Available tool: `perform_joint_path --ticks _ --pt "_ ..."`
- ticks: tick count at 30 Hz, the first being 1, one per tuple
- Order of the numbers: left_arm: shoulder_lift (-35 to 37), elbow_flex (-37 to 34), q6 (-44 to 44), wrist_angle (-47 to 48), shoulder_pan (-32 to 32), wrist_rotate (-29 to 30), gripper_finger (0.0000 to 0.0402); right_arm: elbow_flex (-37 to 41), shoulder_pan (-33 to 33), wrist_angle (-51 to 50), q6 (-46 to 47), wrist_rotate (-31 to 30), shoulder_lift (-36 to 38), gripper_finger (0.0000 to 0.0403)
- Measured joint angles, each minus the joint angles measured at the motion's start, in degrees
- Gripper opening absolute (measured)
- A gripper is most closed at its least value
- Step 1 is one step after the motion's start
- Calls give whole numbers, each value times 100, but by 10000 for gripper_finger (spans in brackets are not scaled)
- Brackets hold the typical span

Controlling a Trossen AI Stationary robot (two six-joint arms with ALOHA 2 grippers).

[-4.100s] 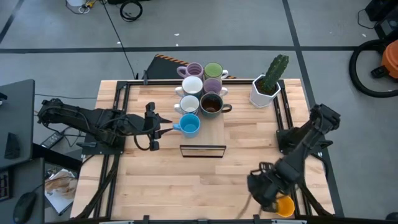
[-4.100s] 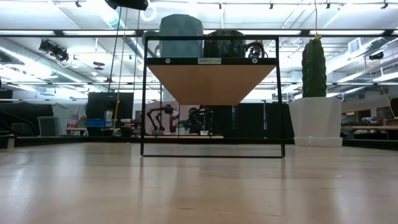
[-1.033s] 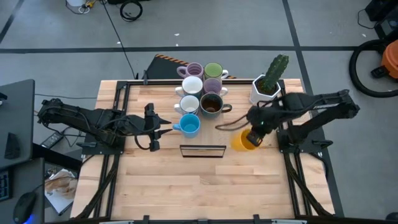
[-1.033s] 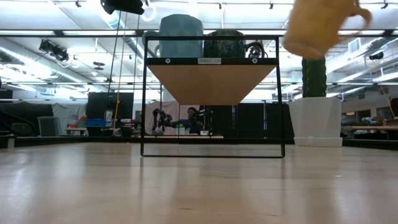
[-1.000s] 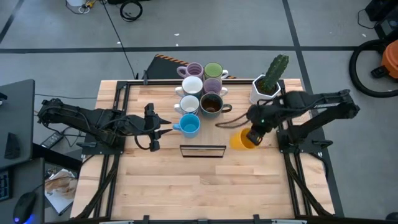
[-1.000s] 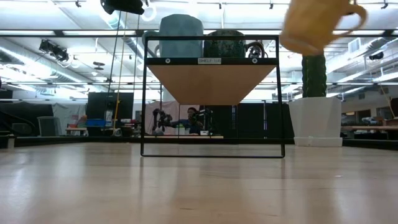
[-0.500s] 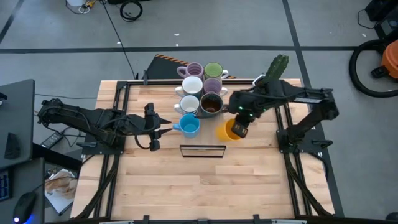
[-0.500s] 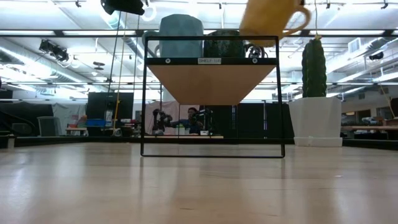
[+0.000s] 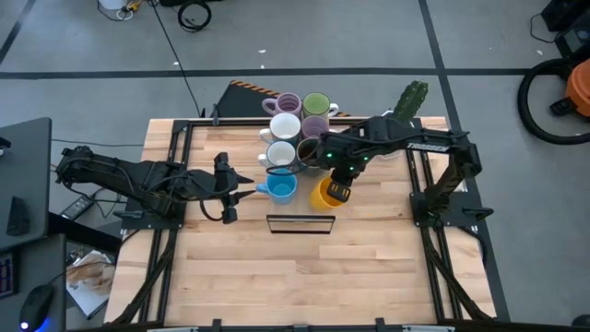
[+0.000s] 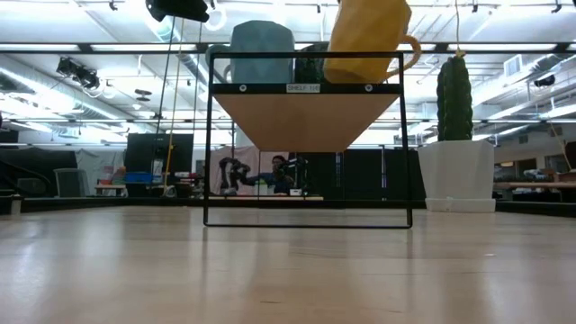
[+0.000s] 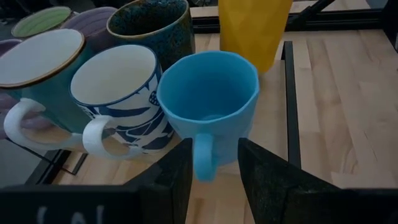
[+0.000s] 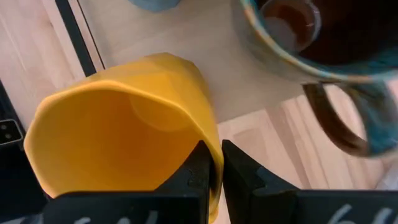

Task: Place coffee mugs
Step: Put the yellow mug on the shelf

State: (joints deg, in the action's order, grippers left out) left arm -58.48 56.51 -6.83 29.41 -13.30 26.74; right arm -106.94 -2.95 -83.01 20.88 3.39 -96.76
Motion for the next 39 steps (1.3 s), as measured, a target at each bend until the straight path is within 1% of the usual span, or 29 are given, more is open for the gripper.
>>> perform_joint_path --ticks 2,9,27,39 --pt "0 0 -1 2 0 0 135 0 -39 45 -61 121 -88 27" --pt "0 0 -2 0 0 0 135 0 -104 255 -201 243 -220 28" --pt "0 0 -4 -3 0 0 135 0 -111 234 -246 172 -257 33" --pt "0 0 -9 0 0 0 135 0 -126 332 -93 30 -246 85"
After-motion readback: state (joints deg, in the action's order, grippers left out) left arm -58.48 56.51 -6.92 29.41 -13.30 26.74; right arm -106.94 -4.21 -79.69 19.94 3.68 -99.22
